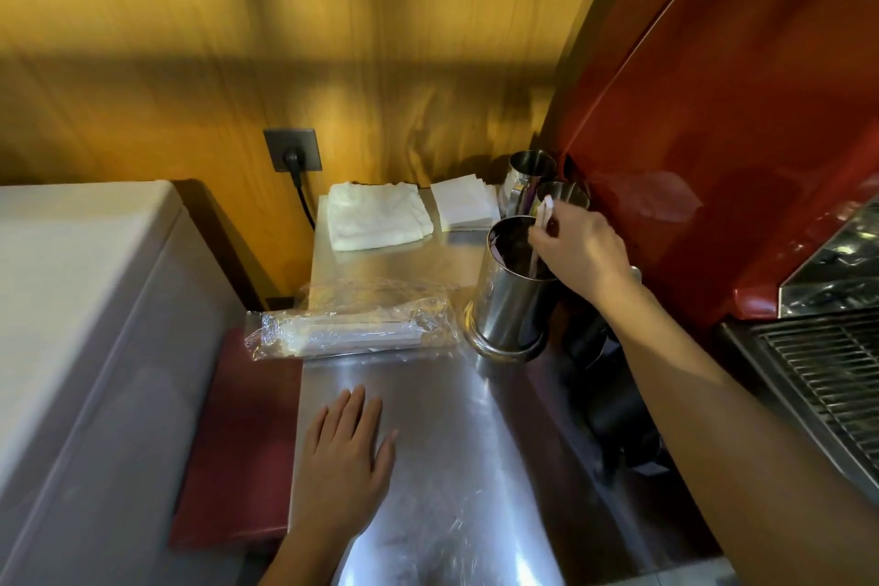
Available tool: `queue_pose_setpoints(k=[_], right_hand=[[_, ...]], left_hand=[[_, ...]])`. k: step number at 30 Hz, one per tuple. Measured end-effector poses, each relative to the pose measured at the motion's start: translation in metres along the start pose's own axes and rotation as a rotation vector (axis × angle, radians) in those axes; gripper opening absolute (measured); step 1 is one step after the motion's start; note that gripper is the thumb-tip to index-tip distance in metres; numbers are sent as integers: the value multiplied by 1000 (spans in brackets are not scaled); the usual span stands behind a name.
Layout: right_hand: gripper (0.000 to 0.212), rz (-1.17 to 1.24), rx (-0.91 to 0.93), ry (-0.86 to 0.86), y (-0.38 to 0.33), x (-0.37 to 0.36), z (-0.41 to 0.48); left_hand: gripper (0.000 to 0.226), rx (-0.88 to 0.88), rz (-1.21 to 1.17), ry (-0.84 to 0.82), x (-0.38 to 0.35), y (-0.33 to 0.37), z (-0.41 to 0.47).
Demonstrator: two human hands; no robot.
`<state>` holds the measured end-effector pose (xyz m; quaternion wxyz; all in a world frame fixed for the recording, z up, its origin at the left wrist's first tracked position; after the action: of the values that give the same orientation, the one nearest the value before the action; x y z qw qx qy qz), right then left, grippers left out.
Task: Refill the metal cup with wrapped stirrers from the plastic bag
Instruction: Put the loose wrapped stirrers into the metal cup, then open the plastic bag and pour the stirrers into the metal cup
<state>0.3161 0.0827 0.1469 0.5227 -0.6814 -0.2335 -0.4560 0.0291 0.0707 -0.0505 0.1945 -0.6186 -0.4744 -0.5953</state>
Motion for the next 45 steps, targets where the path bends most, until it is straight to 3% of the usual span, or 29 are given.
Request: queue_pose_setpoints(k=[2, 4, 13, 17, 23, 28, 32, 41, 45], right_hand=[[19, -105, -68, -160, 9, -18, 6], [19, -173, -78, -194, 10, -22, 10], [18, -153, 161, 43, -40, 4, 4], [17, -84, 327, 61, -76, -4, -10], [9, -121, 487, -163, -109, -74, -9], [18, -66, 383, -297, -88, -143, 21], [27, -294, 350, -382, -69, -186, 40], [41, -320, 383, -638, -58, -230, 52], [28, -191, 338, -739, -63, -231, 61]], left_hand=[[63, 3, -8, -5, 0, 0, 0], [61, 3, -10, -12, 0, 1, -1], [49, -38, 30, 45, 9, 8, -2], [18, -81, -52, 46, 32, 9, 8], [22, -31, -142, 216, 94, 3, 40], [24, -77, -133, 258, 118, 1, 77], [36, -74, 36, 159, 101, -7, 101], [58, -123, 138, -88, 73, -22, 115], [47, -235, 158, -36, 78, -12, 111]])
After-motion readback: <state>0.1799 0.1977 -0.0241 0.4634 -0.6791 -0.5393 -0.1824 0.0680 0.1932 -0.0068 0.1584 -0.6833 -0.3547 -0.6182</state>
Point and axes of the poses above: each hand's wrist, its own z-axis towards the middle knuckle, its own x-axis out of the back of the hand, y = z × x, the point moved 9 cm from there along z, towards the middle knuckle, and after that the axes turned 15 degrees about -y, right-handed, at the moved point
